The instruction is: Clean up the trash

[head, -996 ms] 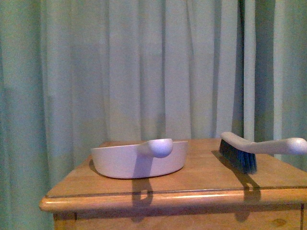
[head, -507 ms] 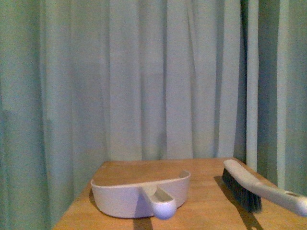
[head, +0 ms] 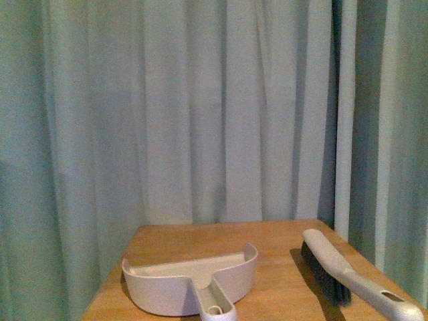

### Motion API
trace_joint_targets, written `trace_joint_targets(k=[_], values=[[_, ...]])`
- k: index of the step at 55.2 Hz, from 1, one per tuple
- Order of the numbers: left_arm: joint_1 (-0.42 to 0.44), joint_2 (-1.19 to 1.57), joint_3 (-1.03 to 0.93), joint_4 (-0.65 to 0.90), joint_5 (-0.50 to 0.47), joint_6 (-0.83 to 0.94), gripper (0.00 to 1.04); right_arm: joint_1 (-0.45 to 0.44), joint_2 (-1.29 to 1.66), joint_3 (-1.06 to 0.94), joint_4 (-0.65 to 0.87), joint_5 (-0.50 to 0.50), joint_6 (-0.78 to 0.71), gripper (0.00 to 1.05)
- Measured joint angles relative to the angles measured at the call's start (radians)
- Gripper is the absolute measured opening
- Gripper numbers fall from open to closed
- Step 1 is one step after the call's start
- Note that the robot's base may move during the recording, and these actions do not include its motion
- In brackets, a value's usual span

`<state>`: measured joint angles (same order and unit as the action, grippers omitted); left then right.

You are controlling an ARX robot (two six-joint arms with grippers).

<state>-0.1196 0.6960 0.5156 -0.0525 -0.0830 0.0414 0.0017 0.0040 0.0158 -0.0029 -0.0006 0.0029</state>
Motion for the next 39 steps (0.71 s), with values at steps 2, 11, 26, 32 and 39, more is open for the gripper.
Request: trace_joint_targets(k=[2, 11, 26, 32, 39], values=[[-0.025, 0.062, 0.067, -0.021, -0.019, 0.029, 0.97, 0.0, 0.0, 0.0, 0.0, 0.0, 0.0, 0.97], [-0.213, 0.411, 0.499, -0.262, -0.148, 0.095, 0.97, 0.0, 0.0, 0.0, 0.0, 0.0, 0.0, 0.97], [-0.481, 0.8, 0.929, -0.447, -0.293, -0.051, 0.97, 0.0, 0.0, 0.0, 0.0, 0.0, 0.0, 0.97], [-0.528, 0.895, 0.968, -0.461, -0.338, -0.105, 0.97, 0.0, 0.0, 0.0, 0.0, 0.0, 0.0, 0.97], [-0.555, 0.975, 0.978, -0.485, -0.379, -0.189, 0.97, 0.0, 0.0, 0.0, 0.0, 0.0, 0.0, 0.97]])
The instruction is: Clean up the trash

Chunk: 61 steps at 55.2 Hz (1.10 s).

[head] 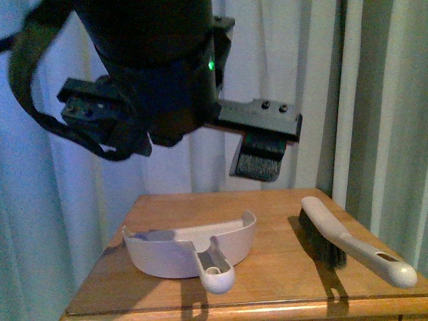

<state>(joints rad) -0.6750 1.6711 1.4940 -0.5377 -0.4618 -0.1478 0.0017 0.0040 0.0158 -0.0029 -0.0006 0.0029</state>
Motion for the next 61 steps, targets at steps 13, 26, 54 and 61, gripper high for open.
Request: trace_joint_targets(k=[13, 26, 54, 61], values=[[-0.027, 0.065, 0.0, -0.003, 0.003, -0.092, 0.97, 0.0, 0.0, 0.0, 0.0, 0.0, 0.0, 0.97], [-0.036, 0.119, 0.0, -0.003, 0.014, -0.167, 0.97, 0.0, 0.0, 0.0, 0.0, 0.0, 0.0, 0.97], [0.027, 0.281, 0.034, 0.035, 0.036, -0.216, 0.97, 0.0, 0.0, 0.0, 0.0, 0.0, 0.0, 0.97], [0.037, 0.291, 0.04, 0.04, 0.036, -0.216, 0.97, 0.0, 0.0, 0.0, 0.0, 0.0, 0.0, 0.97]])
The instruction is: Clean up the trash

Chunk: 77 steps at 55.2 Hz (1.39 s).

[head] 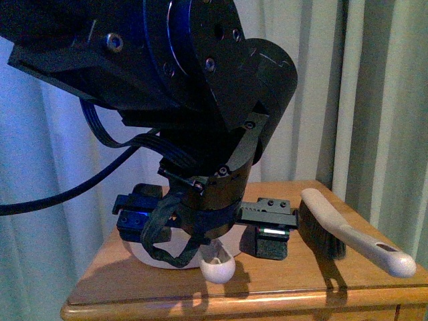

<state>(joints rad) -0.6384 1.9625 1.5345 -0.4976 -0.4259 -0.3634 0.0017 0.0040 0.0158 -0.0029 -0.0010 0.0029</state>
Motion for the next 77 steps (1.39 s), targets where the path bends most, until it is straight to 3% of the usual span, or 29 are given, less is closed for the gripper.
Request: trace_joint_targets(k=[48, 52, 59, 69, 77], values=[[0.038, 0.023, -0.034, 0.036, 0.006, 0.011, 0.97, 0.0, 0.0, 0.0, 0.0, 0.0, 0.0, 0.97], [0.039, 0.023, -0.034, 0.039, 0.005, 0.015, 0.87, 0.0, 0.0, 0.0, 0.0, 0.0, 0.0, 0.97], [0.039, 0.023, -0.036, 0.039, 0.003, 0.019, 0.59, 0.0, 0.0, 0.0, 0.0, 0.0, 0.0, 0.97], [0.039, 0.023, -0.036, 0.039, 0.002, 0.02, 0.32, 0.0, 0.0, 0.0, 0.0, 0.0, 0.0, 0.97], [0.04, 0.023, -0.037, 0.049, 0.005, 0.026, 0.28, 0.0, 0.0, 0.0, 0.0, 0.0, 0.0, 0.97]])
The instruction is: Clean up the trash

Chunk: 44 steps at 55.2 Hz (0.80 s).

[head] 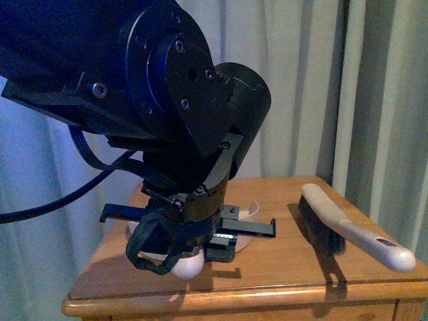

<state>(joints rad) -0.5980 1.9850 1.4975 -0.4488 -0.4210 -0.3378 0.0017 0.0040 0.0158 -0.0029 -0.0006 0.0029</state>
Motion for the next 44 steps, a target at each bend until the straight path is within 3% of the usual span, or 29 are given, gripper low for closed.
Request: trace_joint_targets(k=[19, 31, 44], values=[[0.003, -0.04, -0.044, 0.104, -0.019, 0.071, 0.28, 0.0, 0.0, 0.0, 0.0, 0.0, 0.0, 0.97], [0.002, -0.204, -0.148, 0.359, -0.03, 0.206, 0.28, 0.0, 0.0, 0.0, 0.0, 0.0, 0.0, 0.97], [0.0, -0.474, -0.343, 0.744, -0.007, 0.481, 0.28, 0.0, 0.0, 0.0, 0.0, 0.0, 0.0, 0.97]])
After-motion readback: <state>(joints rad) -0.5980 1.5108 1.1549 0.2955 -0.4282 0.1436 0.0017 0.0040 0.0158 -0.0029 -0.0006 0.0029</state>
